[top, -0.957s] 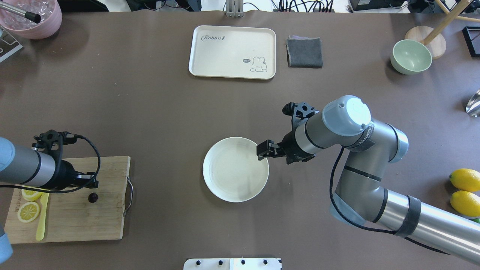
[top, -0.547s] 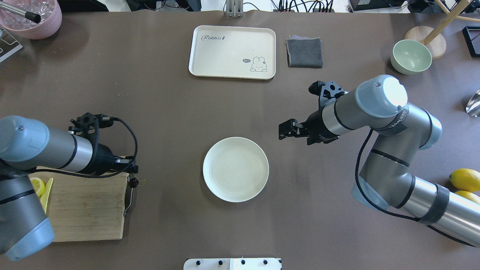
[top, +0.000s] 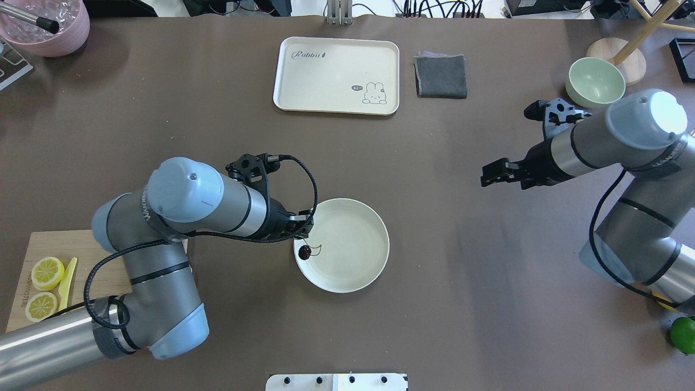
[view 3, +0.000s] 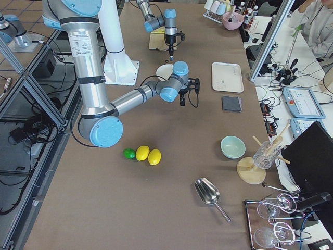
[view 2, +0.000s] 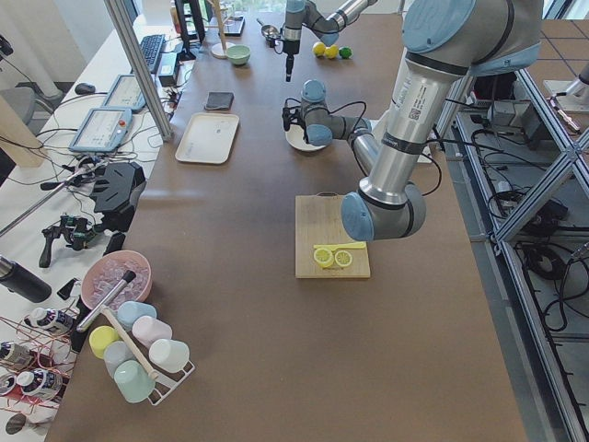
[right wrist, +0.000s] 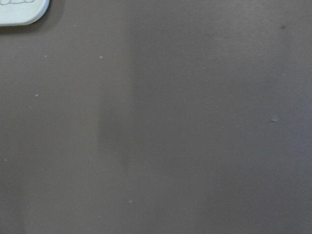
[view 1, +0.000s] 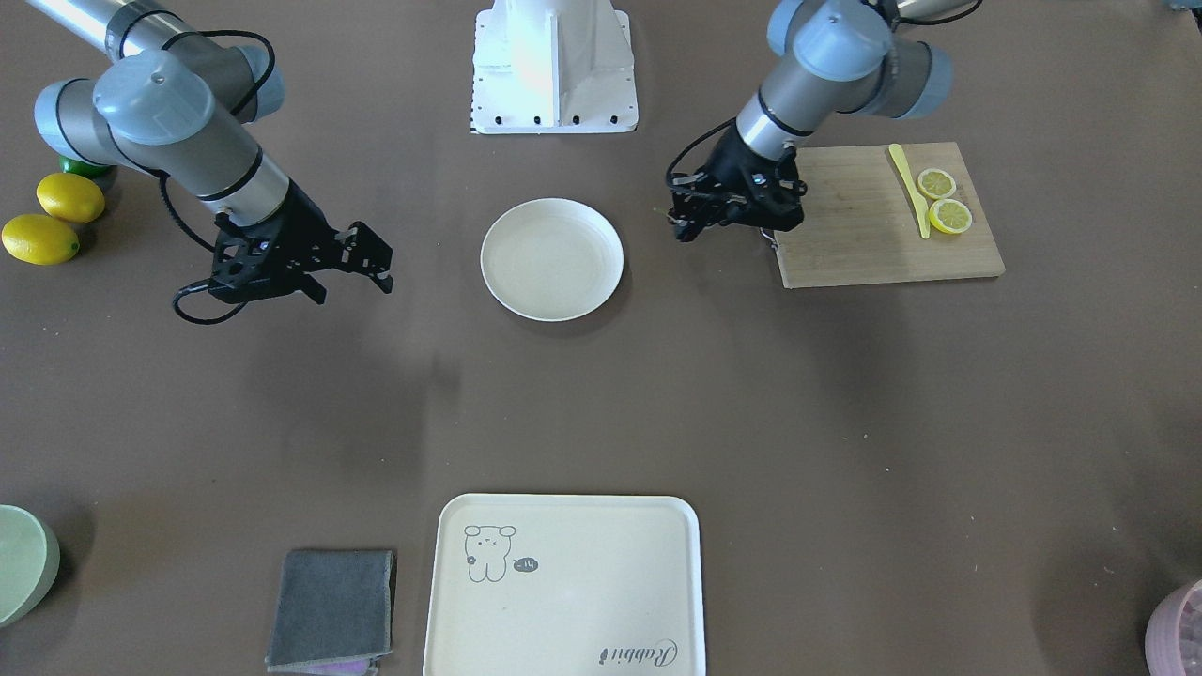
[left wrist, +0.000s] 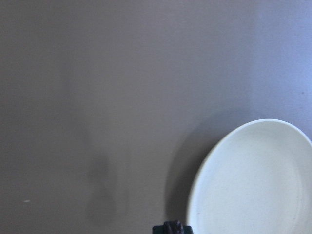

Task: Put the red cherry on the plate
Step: 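Lower the cherries onto the white plate and open the left gripper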

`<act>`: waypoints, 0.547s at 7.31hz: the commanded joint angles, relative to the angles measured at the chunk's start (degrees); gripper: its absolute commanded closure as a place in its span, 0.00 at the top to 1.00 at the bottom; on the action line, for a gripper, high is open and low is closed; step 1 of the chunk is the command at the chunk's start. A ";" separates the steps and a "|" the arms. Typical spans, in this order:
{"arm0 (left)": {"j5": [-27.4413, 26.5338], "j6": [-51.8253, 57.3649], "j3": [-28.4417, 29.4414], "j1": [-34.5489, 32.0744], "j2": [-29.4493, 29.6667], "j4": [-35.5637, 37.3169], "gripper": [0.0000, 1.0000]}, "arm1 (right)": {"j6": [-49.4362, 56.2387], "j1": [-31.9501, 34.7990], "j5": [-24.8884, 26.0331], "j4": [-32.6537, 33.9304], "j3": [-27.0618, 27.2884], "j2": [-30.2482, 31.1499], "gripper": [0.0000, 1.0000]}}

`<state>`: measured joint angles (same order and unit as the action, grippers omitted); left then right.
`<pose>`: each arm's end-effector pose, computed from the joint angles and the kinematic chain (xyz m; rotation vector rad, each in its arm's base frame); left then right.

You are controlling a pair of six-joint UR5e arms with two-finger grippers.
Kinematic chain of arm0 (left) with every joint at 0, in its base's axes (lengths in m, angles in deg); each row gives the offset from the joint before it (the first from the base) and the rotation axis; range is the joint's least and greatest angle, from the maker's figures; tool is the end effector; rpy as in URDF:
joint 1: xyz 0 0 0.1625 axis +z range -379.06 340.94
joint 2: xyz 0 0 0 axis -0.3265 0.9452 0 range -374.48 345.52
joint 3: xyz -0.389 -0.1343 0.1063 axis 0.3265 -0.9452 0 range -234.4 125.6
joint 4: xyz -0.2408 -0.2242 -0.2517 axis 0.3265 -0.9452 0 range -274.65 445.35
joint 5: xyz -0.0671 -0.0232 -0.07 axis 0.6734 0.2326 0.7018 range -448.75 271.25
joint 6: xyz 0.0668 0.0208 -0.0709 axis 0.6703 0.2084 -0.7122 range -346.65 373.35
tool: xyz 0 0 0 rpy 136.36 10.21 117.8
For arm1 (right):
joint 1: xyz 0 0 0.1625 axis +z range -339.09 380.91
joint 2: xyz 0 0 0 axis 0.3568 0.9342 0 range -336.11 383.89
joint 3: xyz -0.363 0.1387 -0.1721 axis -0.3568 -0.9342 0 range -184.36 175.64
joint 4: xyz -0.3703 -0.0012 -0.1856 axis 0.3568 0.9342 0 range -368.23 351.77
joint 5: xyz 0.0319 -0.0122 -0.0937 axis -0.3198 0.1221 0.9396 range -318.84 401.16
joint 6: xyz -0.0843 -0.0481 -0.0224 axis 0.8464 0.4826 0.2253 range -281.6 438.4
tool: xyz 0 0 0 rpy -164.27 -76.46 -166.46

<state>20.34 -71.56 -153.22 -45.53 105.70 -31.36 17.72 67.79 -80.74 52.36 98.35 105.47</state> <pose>0.5328 -0.3778 0.2310 0.0243 1.1723 -0.1386 -0.3216 -0.4615 0.4184 0.1204 -0.9937 0.0351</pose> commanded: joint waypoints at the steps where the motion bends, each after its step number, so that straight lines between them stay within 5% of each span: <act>1: -2.98 -0.51 4.41 2.03 5.04 0.08 0.00 | 8.09 5.04 -2.98 -0.12 0.39 4.89 1.00; 2: -4.31 -0.69 4.86 2.83 5.58 0.08 0.00 | 8.20 5.23 -2.90 -0.12 0.82 5.51 1.00; 3: -4.32 -0.78 4.86 2.84 6.02 0.08 0.15 | 8.29 5.23 -2.90 -0.12 0.83 5.78 1.00; 4: -4.32 -0.69 4.95 2.84 5.85 0.08 0.52 | 8.29 5.23 -2.90 -0.12 1.35 6.22 1.00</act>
<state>16.26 -72.26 -148.49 -42.83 111.37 -31.28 25.79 72.90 -83.59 52.24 99.25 111.10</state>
